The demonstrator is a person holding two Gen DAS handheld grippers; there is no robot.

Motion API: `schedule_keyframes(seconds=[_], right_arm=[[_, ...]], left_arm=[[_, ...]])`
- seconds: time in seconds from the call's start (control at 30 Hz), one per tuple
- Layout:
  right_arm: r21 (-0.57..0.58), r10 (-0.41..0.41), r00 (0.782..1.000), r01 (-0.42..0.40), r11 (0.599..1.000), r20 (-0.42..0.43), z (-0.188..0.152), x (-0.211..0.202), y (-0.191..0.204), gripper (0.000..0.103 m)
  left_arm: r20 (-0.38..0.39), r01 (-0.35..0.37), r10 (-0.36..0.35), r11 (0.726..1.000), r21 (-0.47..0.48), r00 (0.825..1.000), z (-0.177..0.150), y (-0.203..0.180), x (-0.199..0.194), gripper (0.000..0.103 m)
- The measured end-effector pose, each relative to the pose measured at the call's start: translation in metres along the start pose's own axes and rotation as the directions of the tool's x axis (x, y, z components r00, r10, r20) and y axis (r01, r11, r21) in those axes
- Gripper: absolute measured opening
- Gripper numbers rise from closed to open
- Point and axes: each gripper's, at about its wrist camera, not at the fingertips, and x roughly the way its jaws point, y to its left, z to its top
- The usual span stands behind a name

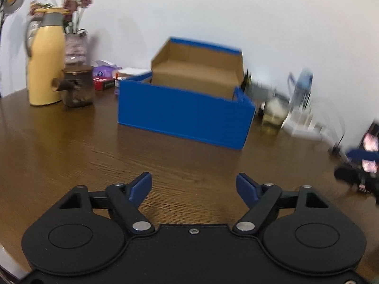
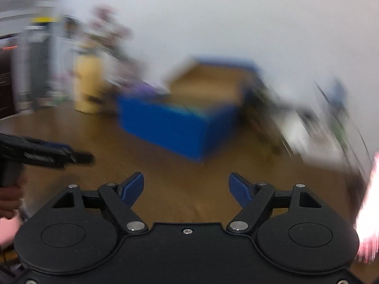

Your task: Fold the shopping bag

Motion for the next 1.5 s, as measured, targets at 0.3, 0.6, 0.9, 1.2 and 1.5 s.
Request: schedule_keyframes(seconds=[0.3,0.6,0.9,1.2,1.5], right_arm=[[0.11,-0.18,0.981,0.187,0.976,-0.066,0.0,0.053,0.011,0.085],[0.184,-0.146,0.972,0.18,0.966,-0.182,0.006,0.105,-0.007,0.09],[0.15,-0.156,0.964,0.191,0.97,-0.218,0.02,0.169,0.044,0.103],[0.145,-0.155,0.963,0.189,0.971,-0.219,0.026,0.195,0.067,0.103],[0.17,-0.195,0.955,0.235,0.957,-0.224,0.03,0.202,0.074,0.103]], left_arm=[[-0.063,0.004,0.005,0.988,0.153,0.998,0.002,-0.038,0.069,0.103],[-0.187,0.026,0.003,0.988,0.149,0.982,-0.002,-0.03,0.101,0.103],[-0.207,0.006,0.027,0.987,0.158,0.978,-0.003,-0.026,0.106,0.103],[-0.203,-0.036,0.064,0.99,0.138,0.977,0.0,-0.019,0.108,0.103],[-0.202,-0.042,0.069,0.99,0.135,0.977,0.005,-0.019,0.114,0.103]])
